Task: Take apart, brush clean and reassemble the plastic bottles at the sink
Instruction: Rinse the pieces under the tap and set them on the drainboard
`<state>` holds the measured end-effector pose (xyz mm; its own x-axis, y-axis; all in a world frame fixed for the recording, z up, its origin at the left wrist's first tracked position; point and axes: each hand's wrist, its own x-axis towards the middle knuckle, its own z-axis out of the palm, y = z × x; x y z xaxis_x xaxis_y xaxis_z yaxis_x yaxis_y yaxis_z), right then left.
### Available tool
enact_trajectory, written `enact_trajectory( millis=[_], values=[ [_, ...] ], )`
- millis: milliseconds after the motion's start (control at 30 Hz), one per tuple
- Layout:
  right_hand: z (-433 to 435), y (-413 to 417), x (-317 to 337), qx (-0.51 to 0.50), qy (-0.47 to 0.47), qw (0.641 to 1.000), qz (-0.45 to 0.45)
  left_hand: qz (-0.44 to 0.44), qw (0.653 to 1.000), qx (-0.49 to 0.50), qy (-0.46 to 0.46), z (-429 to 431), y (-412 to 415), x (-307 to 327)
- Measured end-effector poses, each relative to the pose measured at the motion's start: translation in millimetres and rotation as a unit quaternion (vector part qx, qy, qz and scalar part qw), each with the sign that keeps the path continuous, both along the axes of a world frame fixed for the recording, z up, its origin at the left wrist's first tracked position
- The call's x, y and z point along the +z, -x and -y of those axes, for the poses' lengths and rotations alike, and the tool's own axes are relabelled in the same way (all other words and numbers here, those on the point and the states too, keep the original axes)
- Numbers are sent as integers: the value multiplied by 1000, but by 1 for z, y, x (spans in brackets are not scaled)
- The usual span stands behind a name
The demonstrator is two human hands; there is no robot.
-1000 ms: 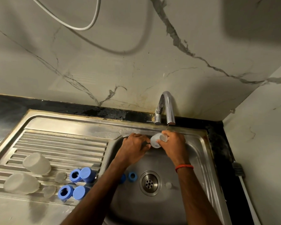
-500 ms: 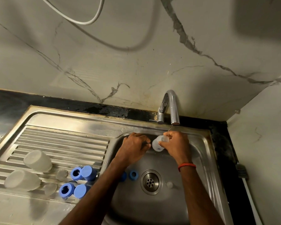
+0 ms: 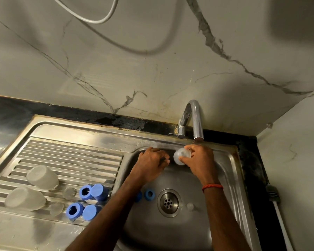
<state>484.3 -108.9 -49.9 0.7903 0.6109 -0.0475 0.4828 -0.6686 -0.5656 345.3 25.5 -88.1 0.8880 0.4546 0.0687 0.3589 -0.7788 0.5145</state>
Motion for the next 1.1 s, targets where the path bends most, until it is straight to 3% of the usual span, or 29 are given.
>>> enact_trajectory(
  millis=[633, 700, 733, 767, 833, 933, 1033, 1100],
  values=[
    [3, 8, 4, -40, -80, 996, -26, -5, 1000, -16, -13, 3, -1, -4],
    [5, 3, 3, -52, -128, 989, -62, 18, 999, -18, 38, 4, -3, -2],
    [7, 0, 4, -54, -147, 983, -92, 55, 990, 3, 132, 6, -5, 0],
    [9, -3, 4, -54, -163, 978, -120, 94, 961, 51, 255, 10, -8, 6],
    [10, -9, 4, -48, -199, 963, -174, 139, 865, 146, 460, 17, -18, 18],
    [8, -16, 5, -38, -257, 932, -254, 115, 795, 140, 580, 23, -34, 29],
    [-1, -19, 1, -83, -257, 934, -233, 154, 634, 76, 754, 36, -45, 39],
    [-10, -18, -3, -157, -280, 917, -238, 178, 563, 60, 805, 44, -53, 40]
  ],
)
